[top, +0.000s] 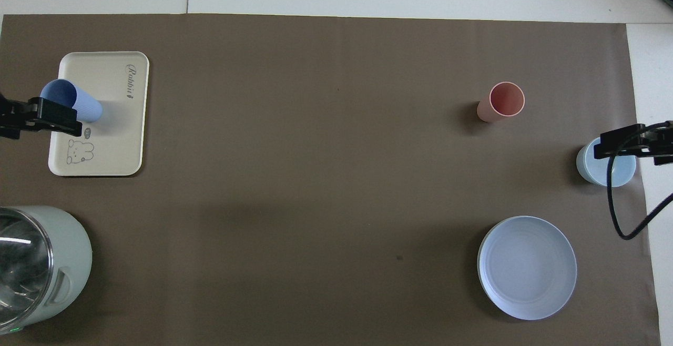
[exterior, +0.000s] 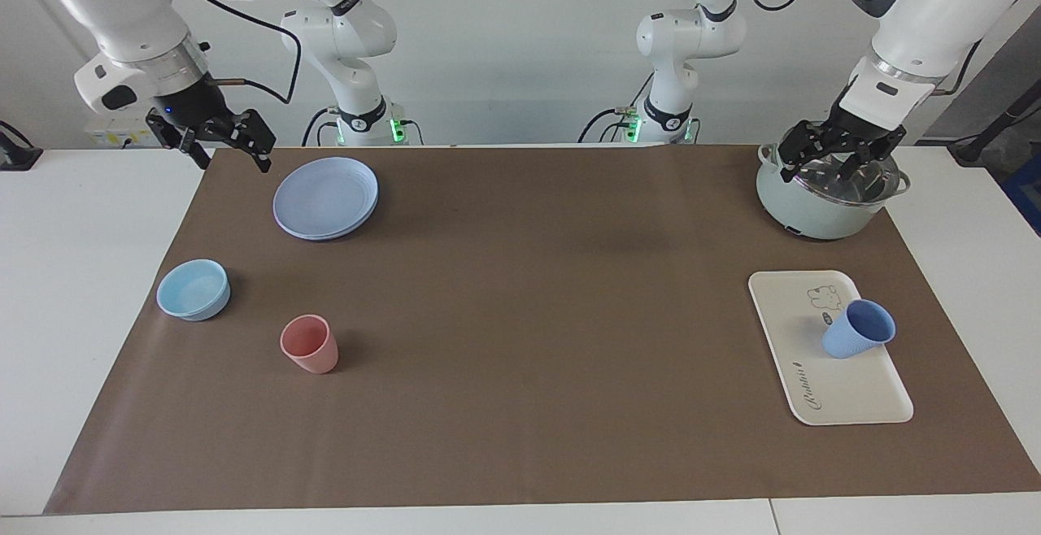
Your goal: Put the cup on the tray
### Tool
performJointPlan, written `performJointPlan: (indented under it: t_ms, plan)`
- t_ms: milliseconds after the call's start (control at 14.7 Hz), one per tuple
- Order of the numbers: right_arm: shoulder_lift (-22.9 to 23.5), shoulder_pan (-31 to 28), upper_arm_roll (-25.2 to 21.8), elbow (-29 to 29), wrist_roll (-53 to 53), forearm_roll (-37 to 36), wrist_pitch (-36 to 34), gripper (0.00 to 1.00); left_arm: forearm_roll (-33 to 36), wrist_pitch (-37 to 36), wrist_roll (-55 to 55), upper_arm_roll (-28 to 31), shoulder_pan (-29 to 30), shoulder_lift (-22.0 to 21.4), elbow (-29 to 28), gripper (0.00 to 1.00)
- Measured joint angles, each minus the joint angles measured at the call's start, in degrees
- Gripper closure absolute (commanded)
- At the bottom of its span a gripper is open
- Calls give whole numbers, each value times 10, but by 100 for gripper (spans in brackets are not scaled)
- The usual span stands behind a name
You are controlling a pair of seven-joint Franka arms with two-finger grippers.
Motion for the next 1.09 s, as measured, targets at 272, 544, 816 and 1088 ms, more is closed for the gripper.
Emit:
performJointPlan:
  t_ms: [272,544,816,1088]
  plan:
    - [-1,1,13,2,0,-8,-4,0,0,2,18,1,0,0,0,0]
    - [0,1,18,24,1,-9,-33,0,0,6,39,1,0,0,0,0]
    - [1,1,18,31,-2,-9,-34,0,0,7,46,1,0,0,0,0]
    - [4,1,19,31,-2,-9,-34,0,0,7,46,1,0,0,0,0]
